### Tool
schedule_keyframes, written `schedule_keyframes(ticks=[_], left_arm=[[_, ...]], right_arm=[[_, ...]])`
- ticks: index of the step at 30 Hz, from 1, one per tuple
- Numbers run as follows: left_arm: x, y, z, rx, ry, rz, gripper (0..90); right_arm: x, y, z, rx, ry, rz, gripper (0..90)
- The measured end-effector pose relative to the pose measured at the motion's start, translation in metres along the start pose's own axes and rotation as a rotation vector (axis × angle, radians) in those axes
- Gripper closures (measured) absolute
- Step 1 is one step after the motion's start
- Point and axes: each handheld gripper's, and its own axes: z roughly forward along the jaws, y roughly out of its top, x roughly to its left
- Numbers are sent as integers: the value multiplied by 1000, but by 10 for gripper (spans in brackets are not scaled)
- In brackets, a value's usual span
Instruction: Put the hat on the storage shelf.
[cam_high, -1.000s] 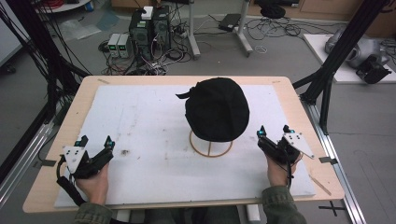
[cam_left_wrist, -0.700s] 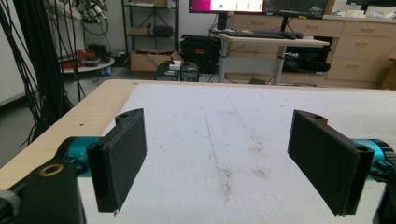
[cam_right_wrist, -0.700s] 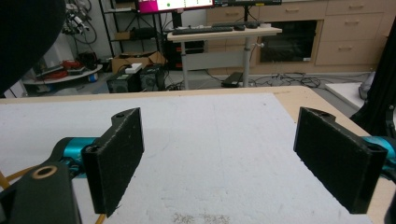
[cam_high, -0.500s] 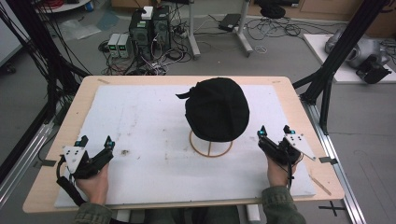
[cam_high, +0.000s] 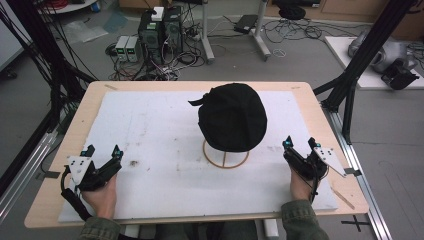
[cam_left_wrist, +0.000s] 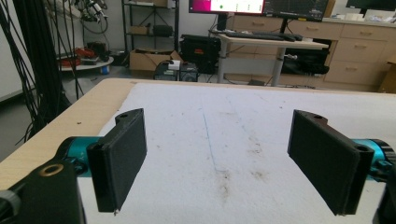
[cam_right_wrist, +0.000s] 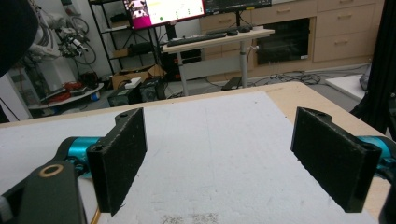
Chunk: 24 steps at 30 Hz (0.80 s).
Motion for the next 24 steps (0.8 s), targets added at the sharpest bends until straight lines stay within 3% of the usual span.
schedule_keyframes(ticks=[14,24], left_arm=[[0,0,0,0,0,-1,199],[0,0,1,6,-1,3,199]], right_arm=[[2,-1,1,12,11,-11,176],[6,-3,3,24,27,-83,176]])
